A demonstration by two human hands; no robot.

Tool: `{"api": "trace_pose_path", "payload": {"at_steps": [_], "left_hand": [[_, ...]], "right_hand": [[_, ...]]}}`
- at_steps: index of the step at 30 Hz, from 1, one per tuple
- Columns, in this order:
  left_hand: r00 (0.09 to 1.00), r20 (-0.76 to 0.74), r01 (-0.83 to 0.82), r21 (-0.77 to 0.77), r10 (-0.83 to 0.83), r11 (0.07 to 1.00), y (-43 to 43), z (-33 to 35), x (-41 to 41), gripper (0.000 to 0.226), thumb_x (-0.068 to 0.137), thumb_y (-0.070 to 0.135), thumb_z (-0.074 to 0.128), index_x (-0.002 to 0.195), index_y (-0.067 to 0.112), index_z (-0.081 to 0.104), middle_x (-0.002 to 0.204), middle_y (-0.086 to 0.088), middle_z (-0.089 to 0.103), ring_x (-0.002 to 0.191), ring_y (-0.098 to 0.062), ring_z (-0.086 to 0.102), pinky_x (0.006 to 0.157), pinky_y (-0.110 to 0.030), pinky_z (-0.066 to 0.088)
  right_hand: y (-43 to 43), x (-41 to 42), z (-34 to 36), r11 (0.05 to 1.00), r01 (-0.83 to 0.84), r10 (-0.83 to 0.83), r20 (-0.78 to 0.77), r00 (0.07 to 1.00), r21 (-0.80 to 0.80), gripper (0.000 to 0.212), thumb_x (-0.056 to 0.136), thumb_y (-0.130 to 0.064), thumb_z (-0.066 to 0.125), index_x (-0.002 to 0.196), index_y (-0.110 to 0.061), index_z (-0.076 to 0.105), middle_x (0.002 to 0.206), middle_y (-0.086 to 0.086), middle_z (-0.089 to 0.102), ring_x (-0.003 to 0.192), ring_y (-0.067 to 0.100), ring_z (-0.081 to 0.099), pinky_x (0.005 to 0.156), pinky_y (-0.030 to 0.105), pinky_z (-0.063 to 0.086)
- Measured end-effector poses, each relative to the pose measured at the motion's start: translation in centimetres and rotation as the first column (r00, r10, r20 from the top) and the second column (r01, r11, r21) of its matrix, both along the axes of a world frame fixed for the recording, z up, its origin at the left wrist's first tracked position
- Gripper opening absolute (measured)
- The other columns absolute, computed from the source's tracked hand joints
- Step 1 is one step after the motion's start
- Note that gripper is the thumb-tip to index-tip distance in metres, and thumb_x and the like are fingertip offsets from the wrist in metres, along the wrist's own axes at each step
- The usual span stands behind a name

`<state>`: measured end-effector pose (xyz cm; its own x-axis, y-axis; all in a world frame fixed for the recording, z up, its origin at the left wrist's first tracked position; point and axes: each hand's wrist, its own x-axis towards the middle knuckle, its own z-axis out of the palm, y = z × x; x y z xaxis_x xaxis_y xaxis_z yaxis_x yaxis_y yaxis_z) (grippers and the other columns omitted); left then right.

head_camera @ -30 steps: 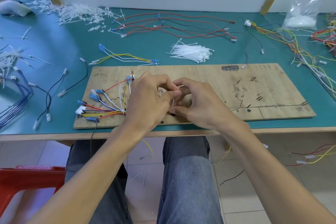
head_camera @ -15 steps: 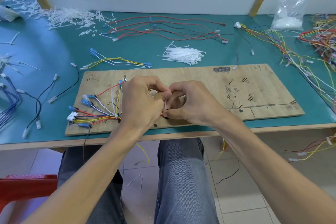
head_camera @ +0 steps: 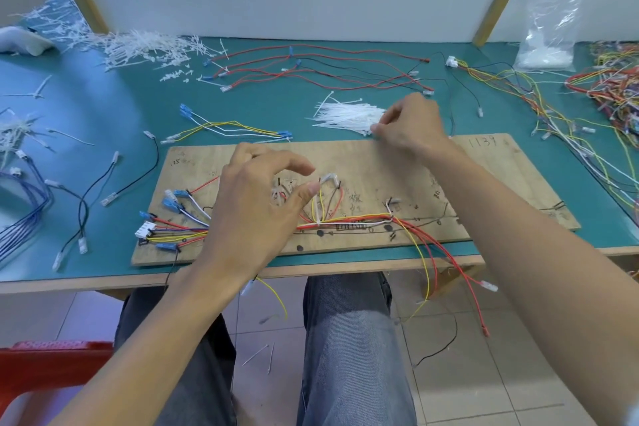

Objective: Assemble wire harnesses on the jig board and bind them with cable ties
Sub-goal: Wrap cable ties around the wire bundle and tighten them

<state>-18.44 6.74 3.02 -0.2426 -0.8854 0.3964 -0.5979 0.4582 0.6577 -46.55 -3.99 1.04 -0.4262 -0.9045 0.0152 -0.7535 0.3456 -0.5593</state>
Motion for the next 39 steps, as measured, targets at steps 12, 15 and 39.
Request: {"api": "trace_pose_path", "payload": {"at_steps": [12, 15, 39], "left_hand": [[1.000, -0.019, 0.020, -0.024, -0.021, 1.000, 1.0, -1.3, 0.9, 0.010, 0.091, 0.025, 0.080, 0.097, 0.031, 0.076, 0.105, 0.051, 0.050, 0.099, -0.007, 0.056, 0.088, -0.003, 0.033], [0.999, -0.024, 0.026, -0.040, -0.027, 0.999, 1.0, -1.4, 0.8, 0.013, 0.092, 0.020, 0.078, 0.099, 0.030, 0.076, 0.106, 0.049, 0.052, 0.101, -0.011, 0.058, 0.089, -0.004, 0.034], [0.989, 0.081, 0.132, -0.113, -0.124, 0.985, -1.2, 3.5, -4.5, 0.024, 0.101, 0.040, 0.065, 0.118, 0.026, 0.075, 0.101, 0.016, 0.071, 0.098, -0.018, 0.053, 0.090, -0.042, 0.045]], "right_hand": [[-1.6, -0.7, -0.3, 0.981, -0.167, 0.179, -0.131, 0.975, 0.100, 0.016, 0.094, -0.031, 0.078, 0.082, -0.023, 0.071, 0.095, 0.005, 0.072, 0.101, 0.028, 0.067, 0.093, 0.043, 0.058], [-1.3, -1.0, 0.1, 0.978, -0.193, 0.201, -0.109, 0.973, 0.082, 0.016, 0.095, -0.028, 0.075, 0.080, -0.024, 0.071, 0.086, 0.001, 0.069, 0.093, 0.024, 0.067, 0.079, 0.034, 0.054], [10.5, 0.2, 11.6, 0.743, -0.665, 0.627, -0.268, 0.731, -0.076, 0.007, 0.102, -0.030, 0.067, 0.096, -0.030, 0.064, 0.088, -0.020, 0.071, 0.076, 0.005, 0.065, 0.066, 0.017, 0.046]]}}
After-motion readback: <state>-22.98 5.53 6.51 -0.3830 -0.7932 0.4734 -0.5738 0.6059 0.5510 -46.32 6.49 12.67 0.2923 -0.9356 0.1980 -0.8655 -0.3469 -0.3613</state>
